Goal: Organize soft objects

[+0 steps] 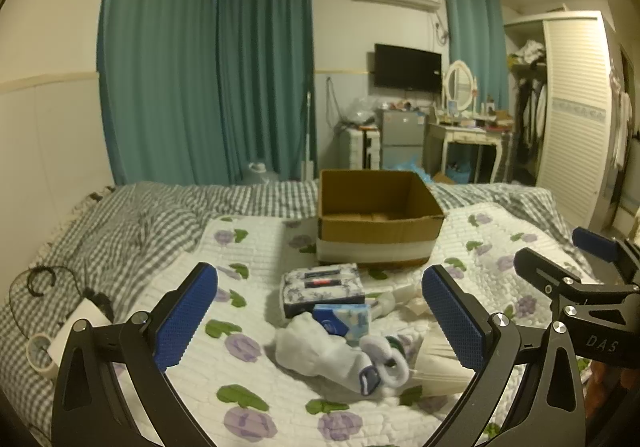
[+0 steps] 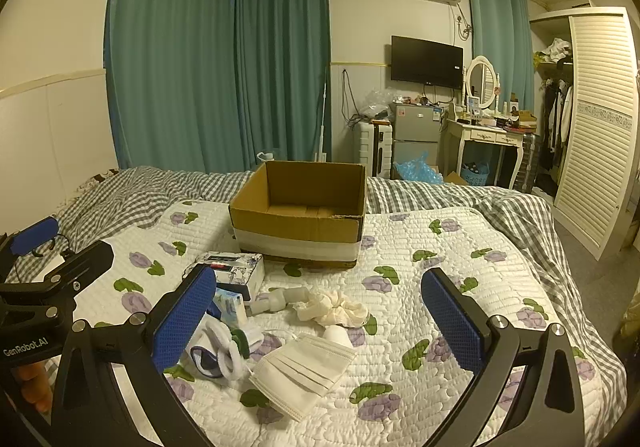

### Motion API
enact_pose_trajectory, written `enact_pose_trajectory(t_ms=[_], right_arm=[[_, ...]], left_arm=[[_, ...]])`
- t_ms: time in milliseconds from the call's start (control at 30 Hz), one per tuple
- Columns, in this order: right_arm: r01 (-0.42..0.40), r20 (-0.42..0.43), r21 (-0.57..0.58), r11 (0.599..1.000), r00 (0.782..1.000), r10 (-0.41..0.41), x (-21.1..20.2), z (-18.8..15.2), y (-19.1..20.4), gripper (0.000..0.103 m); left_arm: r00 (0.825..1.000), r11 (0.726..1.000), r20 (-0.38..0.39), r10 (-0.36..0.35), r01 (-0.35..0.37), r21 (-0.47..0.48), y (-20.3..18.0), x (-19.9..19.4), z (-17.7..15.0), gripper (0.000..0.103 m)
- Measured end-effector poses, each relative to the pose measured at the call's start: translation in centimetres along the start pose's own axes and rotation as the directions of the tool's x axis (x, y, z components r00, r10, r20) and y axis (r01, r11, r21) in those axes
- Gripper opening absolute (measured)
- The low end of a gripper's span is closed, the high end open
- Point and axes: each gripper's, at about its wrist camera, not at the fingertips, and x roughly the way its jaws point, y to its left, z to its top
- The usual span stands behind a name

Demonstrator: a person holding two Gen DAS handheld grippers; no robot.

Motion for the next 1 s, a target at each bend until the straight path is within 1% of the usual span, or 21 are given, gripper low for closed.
enact_pose_trajectory(t_ms=[1000], right_arm=[[-0.003,-0.007,-0.001,1.0,1.0,0.003,0.18,0.01,0.27,0.103]], left_arm=[[1.0,1.0,-0.003,0.008,-0.008,-0.004,0.32,0.01,0.15,0.103]])
